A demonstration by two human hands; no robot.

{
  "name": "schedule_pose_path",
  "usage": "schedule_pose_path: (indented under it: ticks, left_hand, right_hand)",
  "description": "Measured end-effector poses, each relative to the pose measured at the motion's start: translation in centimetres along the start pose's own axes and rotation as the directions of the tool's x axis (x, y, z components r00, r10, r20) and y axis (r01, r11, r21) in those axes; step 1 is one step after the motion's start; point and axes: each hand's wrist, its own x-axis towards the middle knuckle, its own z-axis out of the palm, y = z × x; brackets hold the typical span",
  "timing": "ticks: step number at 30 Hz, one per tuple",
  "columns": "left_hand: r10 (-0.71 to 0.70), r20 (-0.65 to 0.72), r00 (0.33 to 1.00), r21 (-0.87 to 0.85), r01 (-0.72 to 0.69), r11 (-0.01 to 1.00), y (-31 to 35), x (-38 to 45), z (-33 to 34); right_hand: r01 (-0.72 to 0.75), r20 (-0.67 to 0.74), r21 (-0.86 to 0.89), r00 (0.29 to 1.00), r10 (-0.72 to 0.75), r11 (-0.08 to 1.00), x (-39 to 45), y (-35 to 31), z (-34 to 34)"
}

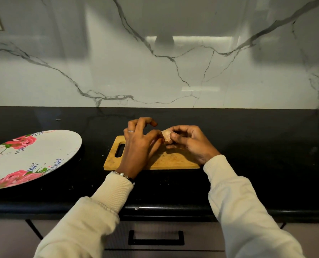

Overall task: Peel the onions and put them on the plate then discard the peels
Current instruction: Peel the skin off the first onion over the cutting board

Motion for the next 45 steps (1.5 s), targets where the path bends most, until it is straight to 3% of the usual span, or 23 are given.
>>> schedule_pose_path:
  ticks: [16,31,45]
  left_hand:
    - [-0.042,0.136,0.99,0.068,0.033,0.997,0.7,0.4,1.0]
    - [-0.076,0.166,0.983,0.036,0.071,0.997,0.7,0.4,0.7]
    - [-0.067,0.153,0.986,0.083,0.054,0.995,0.5,0.4,1.0]
  right_hand:
    - [-0.112,-0.02,0.093,0.993,0.114,0.989,0.2,0.1,0.7]
    - [-0.159,-0.031,0.14,0.986,0.164,0.977,-0.1,-0.4,0.6]
    - [-0.055,-0.101,0.082,0.993,0.064,0.995,0.3,0.3,0.7]
